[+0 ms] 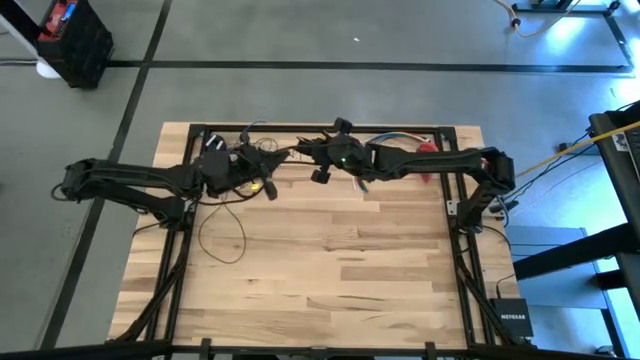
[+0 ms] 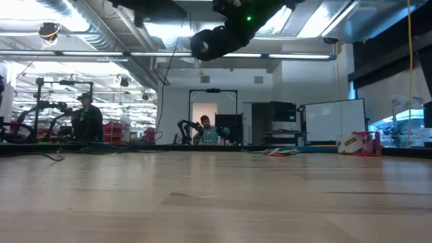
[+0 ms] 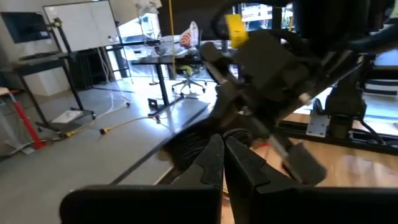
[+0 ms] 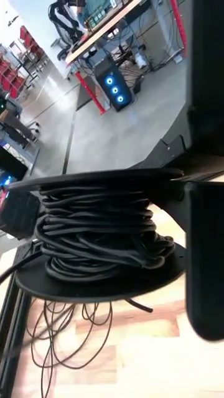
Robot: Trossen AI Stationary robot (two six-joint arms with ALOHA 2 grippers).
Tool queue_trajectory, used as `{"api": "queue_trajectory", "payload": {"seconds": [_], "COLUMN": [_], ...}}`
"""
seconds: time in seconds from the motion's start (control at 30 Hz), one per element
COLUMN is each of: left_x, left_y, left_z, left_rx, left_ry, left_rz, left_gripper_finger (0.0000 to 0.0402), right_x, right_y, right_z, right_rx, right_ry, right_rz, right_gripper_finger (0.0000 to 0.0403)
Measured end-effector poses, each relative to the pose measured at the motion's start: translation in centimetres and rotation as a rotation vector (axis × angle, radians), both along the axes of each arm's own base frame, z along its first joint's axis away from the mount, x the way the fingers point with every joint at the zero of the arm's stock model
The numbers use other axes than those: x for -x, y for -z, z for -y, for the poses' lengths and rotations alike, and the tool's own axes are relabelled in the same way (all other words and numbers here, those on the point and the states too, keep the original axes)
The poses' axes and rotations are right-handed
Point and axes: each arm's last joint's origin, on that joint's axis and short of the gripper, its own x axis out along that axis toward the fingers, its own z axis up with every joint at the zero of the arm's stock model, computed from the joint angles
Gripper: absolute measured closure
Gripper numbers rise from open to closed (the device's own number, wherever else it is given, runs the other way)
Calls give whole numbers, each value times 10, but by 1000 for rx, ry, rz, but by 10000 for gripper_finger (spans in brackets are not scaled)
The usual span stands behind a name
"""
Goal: Coiling cords
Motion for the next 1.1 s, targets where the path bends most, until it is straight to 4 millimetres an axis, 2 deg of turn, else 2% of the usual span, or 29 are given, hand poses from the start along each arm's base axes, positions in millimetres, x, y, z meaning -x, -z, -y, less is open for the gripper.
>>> {"api": "queue_trajectory", "payload": {"seconds": [0.17,0.5,0.6,0.83,1.1], "left_x": [-19,-52,-55,-59,-60], "left_y": [11,38,43,46,48], "left_z": [1,-1,-1,-2,-1], "left_rx": [8,-8,-13,-16,-22], "left_ry": [41,39,40,36,37], "left_rz": [11,-5,-27,-39,-43], "left_gripper_finger": [401,401,401,401,401], "right_x": [-7,-11,-11,-2,12], "right_y": [4,-1,-1,-24,-44], "right_z": [0,-2,-3,-8,-11], "right_rx": [0,-61,-71,-135,-135], "right_ry": [-12,-111,-128,-242,-267], "right_rz": [35,121,129,236,275], "right_gripper_finger": [400,400,400,400,400]}}
